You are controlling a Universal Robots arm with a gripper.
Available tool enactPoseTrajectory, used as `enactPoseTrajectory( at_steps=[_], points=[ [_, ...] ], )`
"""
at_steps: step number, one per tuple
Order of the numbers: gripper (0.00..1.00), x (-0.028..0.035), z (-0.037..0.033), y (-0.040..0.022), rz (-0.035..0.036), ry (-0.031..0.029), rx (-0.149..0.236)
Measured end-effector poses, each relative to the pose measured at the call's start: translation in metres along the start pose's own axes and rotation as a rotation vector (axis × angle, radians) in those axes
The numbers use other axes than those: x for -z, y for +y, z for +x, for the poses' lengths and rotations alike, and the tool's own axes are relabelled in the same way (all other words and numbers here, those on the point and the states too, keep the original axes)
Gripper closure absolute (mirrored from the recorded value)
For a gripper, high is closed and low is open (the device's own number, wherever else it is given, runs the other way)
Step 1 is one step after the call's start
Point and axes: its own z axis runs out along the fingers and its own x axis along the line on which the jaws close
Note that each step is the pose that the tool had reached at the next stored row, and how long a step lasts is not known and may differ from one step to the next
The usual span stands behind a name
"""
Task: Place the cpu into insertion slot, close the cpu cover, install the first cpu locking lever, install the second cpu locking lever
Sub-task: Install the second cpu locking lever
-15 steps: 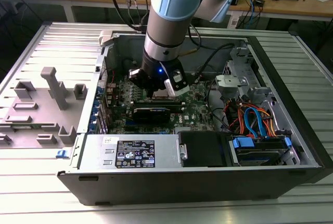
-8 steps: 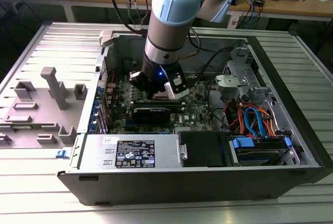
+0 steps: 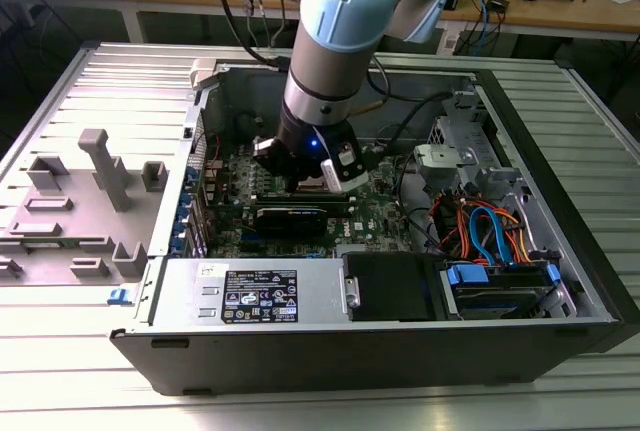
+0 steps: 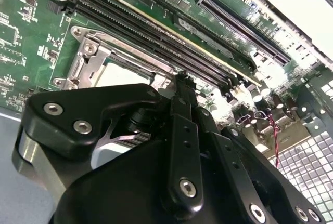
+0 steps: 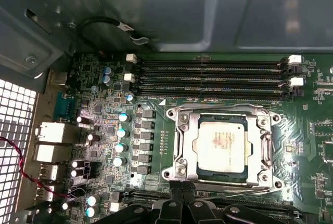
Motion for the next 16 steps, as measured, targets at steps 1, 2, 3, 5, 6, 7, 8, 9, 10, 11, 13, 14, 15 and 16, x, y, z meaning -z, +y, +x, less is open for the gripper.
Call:
enactPoseTrajectory(
  at_steps=[1, 2, 3, 5, 6, 7, 8, 9, 10, 11, 13, 14, 15, 16],
  points=[
    [0.89, 0.0003, 0.0004, -0.0022, -0.0013, 0.0001, 0.0],
    [0.89, 0.0007, 0.0007, -0.0042, -0.0023, 0.0, 0.0],
    [0.89, 0.0009, 0.0011, -0.0061, -0.0033, -0.0001, 0.0],
    [0.89, 0.0007, 0.002, -0.0061, -0.0039, -0.0001, 0.0],
    [0.89, 0.0005, 0.0033, -0.0061, -0.0045, -0.0002, 0.0],
    [0.89, 0.0002, 0.0056, -0.0061, -0.005, -0.0001, 0.001],
    [0.89, -0.0004, 0.0079, -0.0059, -0.0061, -0.0002, 0.001],
    [0.89, -0.0005, 0.0081, -0.006, -0.0094, -0.0002, 0.001],
    [0.89, -0.0011, 0.008, -0.006, -0.0159, -0.0007, 0.002],
    [0.89, -0.0021, 0.0081, -0.0061, -0.026, -0.0012, 0.004],
    [0.89, -0.0049, 0.0104, -0.0064, -0.0355, -0.0018, 0.005],
    [0.89, -0.0057, 0.0105, -0.0067, -0.0364, -0.0015, 0.005],
    [0.89, -0.0072, 0.0127, -0.0067, -0.037, -0.0016, 0.005],
    [0.89, -0.0085, 0.0133, -0.0069, -0.0378, -0.0017, 0.005]
  ],
)
